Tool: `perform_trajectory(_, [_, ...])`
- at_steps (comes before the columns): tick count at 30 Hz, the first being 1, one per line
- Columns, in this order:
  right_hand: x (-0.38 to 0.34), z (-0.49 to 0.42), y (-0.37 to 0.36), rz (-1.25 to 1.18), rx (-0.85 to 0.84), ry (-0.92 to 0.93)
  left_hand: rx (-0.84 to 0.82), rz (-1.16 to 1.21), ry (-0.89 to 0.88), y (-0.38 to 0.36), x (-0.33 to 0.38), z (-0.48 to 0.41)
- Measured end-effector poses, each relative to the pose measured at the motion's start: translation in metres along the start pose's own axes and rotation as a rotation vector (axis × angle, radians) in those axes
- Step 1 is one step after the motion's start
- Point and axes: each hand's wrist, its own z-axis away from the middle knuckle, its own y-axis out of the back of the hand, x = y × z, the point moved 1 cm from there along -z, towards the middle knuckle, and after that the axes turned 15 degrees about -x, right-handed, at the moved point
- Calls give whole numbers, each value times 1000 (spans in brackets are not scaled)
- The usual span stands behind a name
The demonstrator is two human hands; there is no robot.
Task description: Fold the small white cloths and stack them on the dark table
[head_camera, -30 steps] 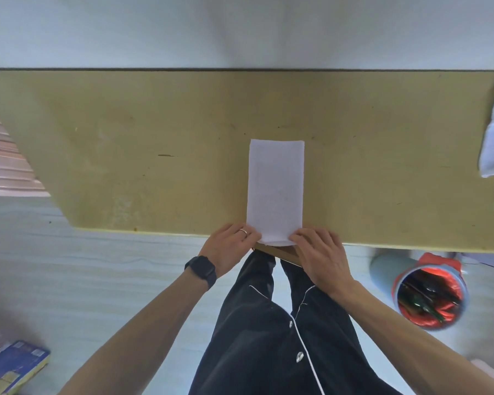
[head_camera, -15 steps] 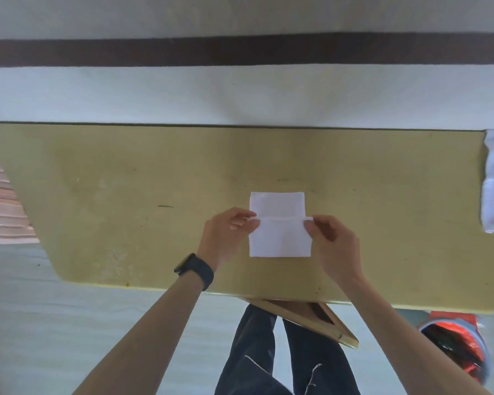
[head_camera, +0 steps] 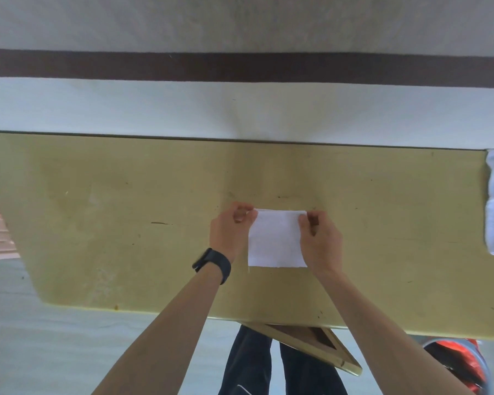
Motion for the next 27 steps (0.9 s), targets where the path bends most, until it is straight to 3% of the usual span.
perform_trajectory(5, [-2,-3,-4,60,24,-23,37,-59,-54,0,0,-4])
perform_trajectory(12, [-8,-5,-5,174,41,-39,32,-361,-94,-1,4,-10])
perform_trajectory(18, [-12,7,1,309,76,-107,18,-481,-110,1,8,-4])
perform_trajectory(23, [9,40,-2,154,100,-119,217,-788,-428,-16,-23,26])
perform_trajectory(27, [26,63,-17,333,133,133,92,-958,-599,-37,-50,35])
